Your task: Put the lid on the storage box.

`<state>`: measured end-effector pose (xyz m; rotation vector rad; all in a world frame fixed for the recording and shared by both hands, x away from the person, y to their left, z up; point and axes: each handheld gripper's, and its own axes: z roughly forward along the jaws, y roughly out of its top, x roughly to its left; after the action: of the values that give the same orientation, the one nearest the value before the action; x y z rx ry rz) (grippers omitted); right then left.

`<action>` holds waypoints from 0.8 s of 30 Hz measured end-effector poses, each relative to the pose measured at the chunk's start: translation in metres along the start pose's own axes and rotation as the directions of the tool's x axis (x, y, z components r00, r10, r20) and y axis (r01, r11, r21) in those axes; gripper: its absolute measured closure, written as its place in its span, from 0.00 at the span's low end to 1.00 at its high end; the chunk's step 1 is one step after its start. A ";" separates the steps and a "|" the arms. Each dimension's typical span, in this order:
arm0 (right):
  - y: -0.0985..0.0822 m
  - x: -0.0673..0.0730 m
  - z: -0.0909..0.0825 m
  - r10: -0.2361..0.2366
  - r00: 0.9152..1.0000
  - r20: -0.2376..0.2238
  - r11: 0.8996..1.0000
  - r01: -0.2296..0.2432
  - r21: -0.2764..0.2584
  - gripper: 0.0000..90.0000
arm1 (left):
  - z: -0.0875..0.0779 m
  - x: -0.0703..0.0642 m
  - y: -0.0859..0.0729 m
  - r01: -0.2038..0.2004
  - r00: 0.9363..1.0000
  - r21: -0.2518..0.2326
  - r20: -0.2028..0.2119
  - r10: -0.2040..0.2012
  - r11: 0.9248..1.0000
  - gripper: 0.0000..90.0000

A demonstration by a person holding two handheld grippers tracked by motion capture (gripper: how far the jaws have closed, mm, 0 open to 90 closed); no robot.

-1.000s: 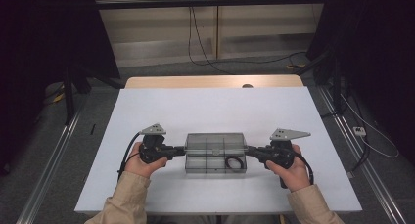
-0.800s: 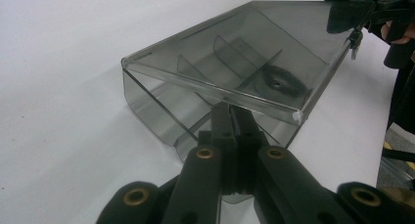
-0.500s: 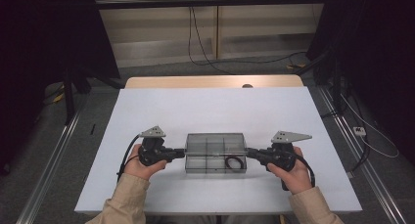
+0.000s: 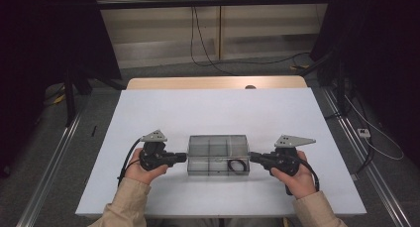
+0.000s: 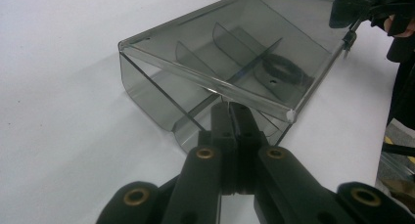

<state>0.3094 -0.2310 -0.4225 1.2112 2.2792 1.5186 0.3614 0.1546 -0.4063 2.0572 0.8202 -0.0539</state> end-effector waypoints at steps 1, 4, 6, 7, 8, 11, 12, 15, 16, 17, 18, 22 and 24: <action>0.000 0.000 0.000 -0.001 1.000 0.001 1.000 0.001 0.002 1.00 | 0.000 0.000 0.000 0.000 1.000 0.002 -0.001 0.000 1.000 1.00; -0.002 0.000 0.000 0.000 1.000 0.001 1.000 0.000 0.006 1.00 | 0.000 -0.001 -0.001 0.000 1.000 0.002 -0.003 0.000 1.000 1.00; -0.002 0.000 -0.001 0.001 1.000 0.002 1.000 -0.001 0.005 1.00 | 0.000 -0.001 -0.002 -0.005 1.000 0.003 0.002 0.005 1.000 1.00; -0.002 0.000 -0.001 0.001 1.000 0.001 1.000 -0.001 0.004 1.00 | 0.000 -0.001 -0.002 -0.004 1.000 0.006 0.002 0.004 1.000 1.00; -0.003 0.000 -0.002 0.001 1.000 0.002 1.000 -0.001 0.004 1.00 | 0.000 -0.001 -0.002 -0.005 1.000 0.007 0.000 0.005 1.000 1.00; -0.004 0.000 -0.002 0.002 1.000 0.003 1.000 -0.002 0.008 1.00 | 0.001 -0.002 -0.003 -0.009 1.000 0.008 -0.001 0.009 1.000 1.00; -0.004 0.000 -0.002 0.002 1.000 0.003 1.000 -0.002 0.009 1.00 | 0.001 -0.002 -0.004 -0.007 1.000 0.009 0.003 0.007 1.000 1.00; -0.005 0.001 -0.001 0.002 1.000 0.003 1.000 -0.002 0.013 1.00 | 0.001 -0.002 -0.004 -0.011 1.000 0.017 -0.001 0.011 1.000 1.00; -0.005 0.001 -0.001 0.002 1.000 0.003 1.000 -0.002 0.013 1.00 | 0.002 -0.002 -0.005 -0.010 1.000 0.015 0.000 0.010 1.000 1.00; -0.005 0.001 -0.002 0.002 1.000 0.002 1.000 -0.002 0.014 1.00 | 0.002 -0.003 -0.005 -0.009 1.000 0.014 0.000 0.009 1.000 1.00; -0.006 0.001 -0.002 0.003 1.000 0.001 1.000 -0.003 0.015 1.00 | 0.002 -0.003 -0.005 -0.009 1.000 0.015 0.005 0.009 1.000 1.00; -0.007 0.001 -0.002 0.000 1.000 0.003 1.000 0.000 0.023 1.00 | 0.004 -0.003 -0.007 -0.014 1.000 0.024 0.000 0.014 1.000 1.00; -0.008 0.002 -0.002 -0.004 1.000 0.005 1.000 0.004 0.029 1.00 | 0.004 -0.003 -0.008 -0.014 1.000 0.028 -0.001 0.014 1.000 1.00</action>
<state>0.3029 -0.2324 -0.4282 1.2151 2.3065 1.4849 0.3554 0.1529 -0.4132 2.0893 0.8097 -0.0565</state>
